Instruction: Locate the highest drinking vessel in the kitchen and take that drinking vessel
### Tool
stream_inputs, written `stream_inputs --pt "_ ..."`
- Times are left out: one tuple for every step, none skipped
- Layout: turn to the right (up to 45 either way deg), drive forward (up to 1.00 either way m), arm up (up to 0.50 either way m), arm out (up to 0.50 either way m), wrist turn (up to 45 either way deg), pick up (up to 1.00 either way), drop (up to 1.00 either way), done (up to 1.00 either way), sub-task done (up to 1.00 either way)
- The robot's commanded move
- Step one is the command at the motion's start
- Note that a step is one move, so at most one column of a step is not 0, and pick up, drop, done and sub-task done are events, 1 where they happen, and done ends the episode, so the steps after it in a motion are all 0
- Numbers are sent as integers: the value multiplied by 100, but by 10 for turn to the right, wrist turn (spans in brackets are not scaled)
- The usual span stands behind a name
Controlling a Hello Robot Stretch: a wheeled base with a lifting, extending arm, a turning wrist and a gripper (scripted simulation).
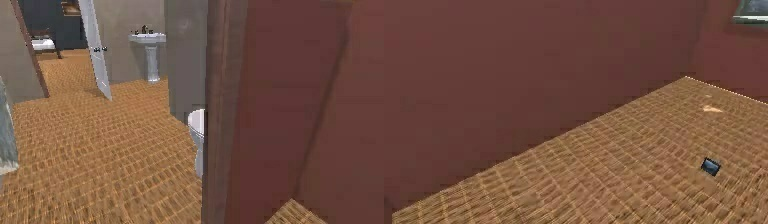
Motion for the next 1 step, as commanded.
stream_inputs --pt "-150 0 0 0 0 0 0 0 0"
